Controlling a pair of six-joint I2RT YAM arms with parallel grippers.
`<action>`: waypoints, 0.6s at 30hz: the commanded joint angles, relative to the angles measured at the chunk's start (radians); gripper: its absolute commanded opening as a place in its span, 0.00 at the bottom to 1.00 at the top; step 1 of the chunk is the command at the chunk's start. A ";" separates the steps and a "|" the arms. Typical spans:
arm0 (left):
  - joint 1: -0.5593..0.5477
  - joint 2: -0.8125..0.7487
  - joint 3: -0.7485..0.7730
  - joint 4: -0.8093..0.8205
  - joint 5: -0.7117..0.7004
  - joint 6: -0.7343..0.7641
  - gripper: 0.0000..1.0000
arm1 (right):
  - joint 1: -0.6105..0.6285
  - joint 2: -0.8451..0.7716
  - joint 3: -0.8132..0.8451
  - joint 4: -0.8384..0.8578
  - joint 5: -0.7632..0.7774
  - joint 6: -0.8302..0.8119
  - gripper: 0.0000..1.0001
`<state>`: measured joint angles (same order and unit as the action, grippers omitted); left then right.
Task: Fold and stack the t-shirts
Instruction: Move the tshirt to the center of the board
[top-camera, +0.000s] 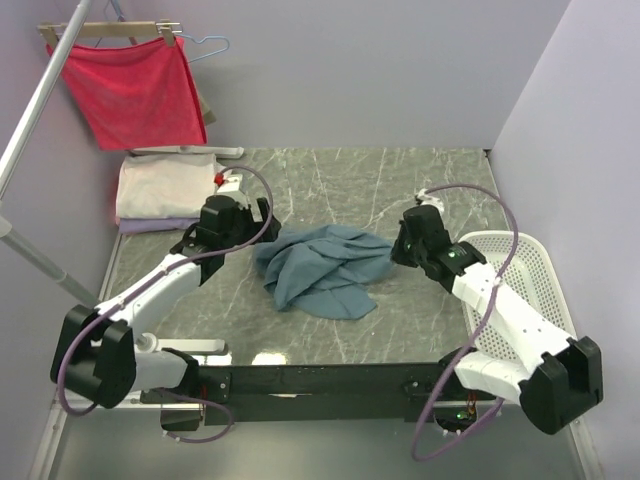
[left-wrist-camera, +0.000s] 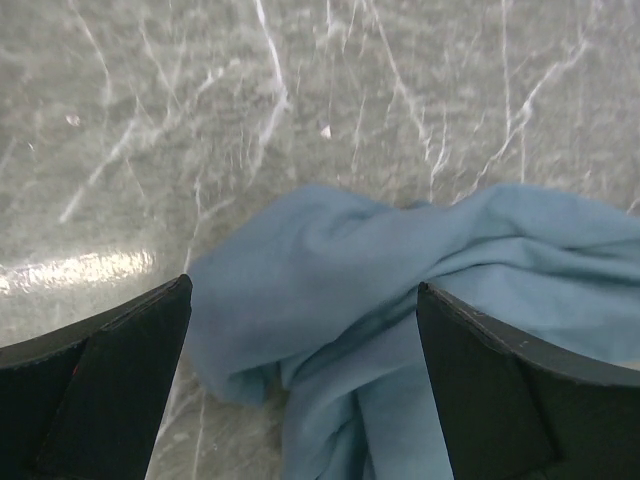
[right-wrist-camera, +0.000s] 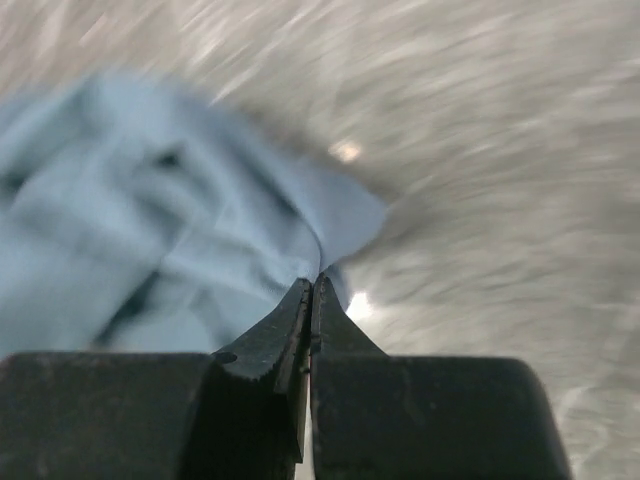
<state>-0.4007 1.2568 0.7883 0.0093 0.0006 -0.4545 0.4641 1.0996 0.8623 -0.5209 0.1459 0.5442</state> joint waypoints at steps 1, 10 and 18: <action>-0.001 0.029 0.051 -0.002 0.061 -0.001 0.99 | -0.070 0.089 0.047 0.051 0.317 0.051 0.00; -0.003 -0.020 0.029 -0.054 -0.066 -0.010 0.99 | -0.059 0.253 0.256 0.050 0.060 -0.093 0.55; -0.001 -0.033 0.032 -0.111 -0.287 -0.079 0.99 | 0.238 0.313 0.231 0.045 -0.200 -0.089 0.52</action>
<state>-0.4007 1.2552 0.7959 -0.0738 -0.1383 -0.4866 0.5541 1.3777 1.0702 -0.4648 0.0864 0.4751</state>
